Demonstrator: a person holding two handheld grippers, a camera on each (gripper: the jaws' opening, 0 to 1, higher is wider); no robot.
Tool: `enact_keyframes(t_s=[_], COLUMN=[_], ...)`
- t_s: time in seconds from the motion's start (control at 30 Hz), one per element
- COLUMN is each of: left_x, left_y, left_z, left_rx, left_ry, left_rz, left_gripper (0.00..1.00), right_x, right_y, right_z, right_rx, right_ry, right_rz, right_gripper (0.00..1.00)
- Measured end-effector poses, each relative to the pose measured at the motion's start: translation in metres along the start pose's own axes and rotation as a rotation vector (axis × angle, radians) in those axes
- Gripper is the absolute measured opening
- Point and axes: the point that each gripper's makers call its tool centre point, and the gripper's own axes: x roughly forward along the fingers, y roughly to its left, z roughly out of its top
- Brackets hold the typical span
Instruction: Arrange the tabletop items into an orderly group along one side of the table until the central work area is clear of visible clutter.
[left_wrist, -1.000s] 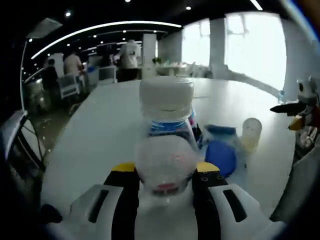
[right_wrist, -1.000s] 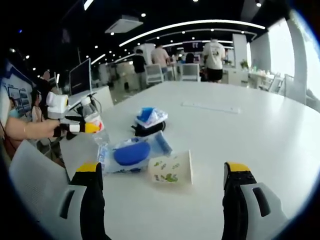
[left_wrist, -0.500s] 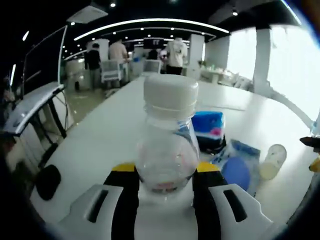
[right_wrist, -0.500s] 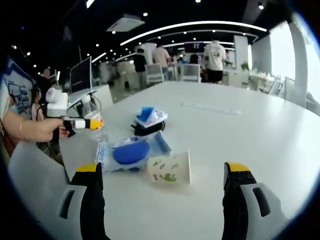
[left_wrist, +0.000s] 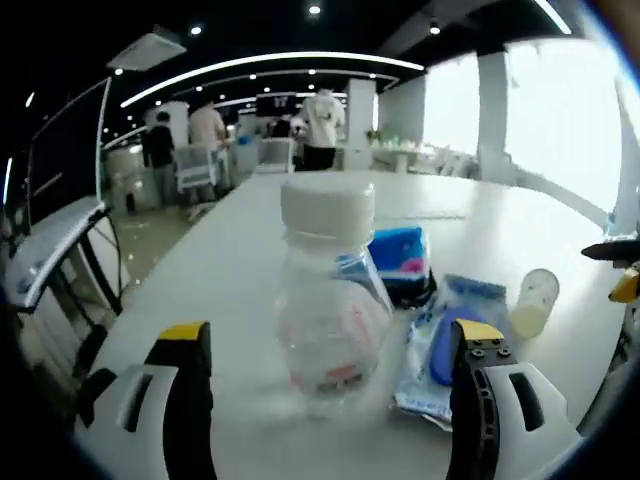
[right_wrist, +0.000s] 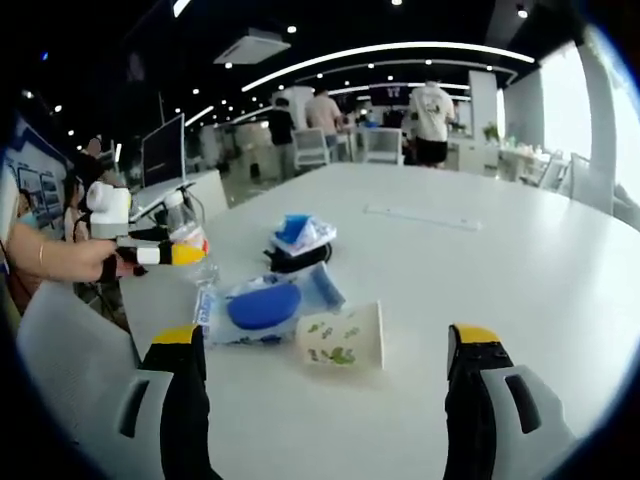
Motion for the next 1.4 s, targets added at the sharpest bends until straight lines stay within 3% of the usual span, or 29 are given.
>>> enact_keyframes(t_s=[0.13, 0.2, 0.23, 0.27, 0.3, 0.33, 0.43, 0.5, 0.57, 0.67, 0.8, 0.97, 1.07, 1.23, 1.33, 1.4], left_x=[-0.003, -0.005, -0.006, -0.006, -0.006, -0.005, -0.008, -0.007, -0.006, -0.005, -0.002, 0.001, 0.004, 0.006, 0.005, 0.005], left_y=[-0.001, -0.012, -0.015, -0.017, -0.023, -0.020, -0.034, -0.034, -0.031, -0.031, -0.029, -0.032, -0.030, -0.029, -0.030, -0.030], left_z=[0.012, 0.016, 0.017, 0.019, 0.017, 0.017, 0.012, 0.009, 0.006, 0.008, 0.010, 0.002, 0.002, -0.007, -0.006, -0.006], left_rx=[0.082, 0.082, 0.083, 0.127, 0.139, 0.174, 0.234, 0.283, 0.336, 0.257, 0.249, 0.275, 0.287, 0.302, 0.260, 0.270], left_ry=[-0.063, -0.079, -0.082, -0.096, -0.087, -0.088, -0.085, -0.074, -0.070, -0.065, -0.074, -0.031, -0.026, 0.016, 0.012, 0.008], left_rz=[-0.110, -0.218, -0.243, -0.279, -0.328, -0.320, -0.457, -0.491, -0.498, -0.555, -0.601, -0.666, -0.665, -0.686, -0.694, -0.699], left_gripper=[0.99, 0.99, 0.99, 0.99, 0.99, 0.99, 0.99, 0.99, 0.99, 0.99, 0.99, 0.85, 0.82, 0.65, 0.55, 0.54], right_x=[-0.001, -0.001, 0.000, 0.000, 0.000, 0.000, -0.001, -0.001, -0.001, -0.001, 0.000, 0.000, 0.001, 0.001, 0.001, 0.001], right_y=[-0.001, -0.001, -0.001, 0.000, 0.000, 0.000, -0.001, -0.002, -0.002, -0.002, -0.002, -0.003, -0.004, -0.003, -0.002, -0.003], right_z=[0.001, 0.001, 0.001, 0.001, 0.000, 0.000, -0.001, -0.002, -0.002, -0.003, -0.004, -0.007, -0.008, -0.010, -0.009, -0.010], right_rx=[0.006, 0.005, 0.004, 0.004, 0.003, 0.000, -0.001, -0.001, 0.001, 0.001, 0.002, 0.002, 0.002, -0.001, 0.000, 0.002], right_ry=[-0.005, -0.004, -0.004, -0.003, 0.000, 0.001, 0.004, 0.005, 0.006, 0.011, 0.015, 0.027, 0.030, 0.041, 0.041, 0.043], right_rz=[-0.002, -0.003, -0.002, 0.000, 0.000, 0.000, -0.005, -0.013, -0.011, -0.010, -0.011, -0.015, -0.016, -0.016, -0.016, -0.020], right_gripper=[0.99, 0.99, 0.99, 0.99, 0.99, 0.99, 0.99, 0.99, 0.99, 0.99, 0.99, 0.99, 0.99, 0.99, 0.99, 0.99])
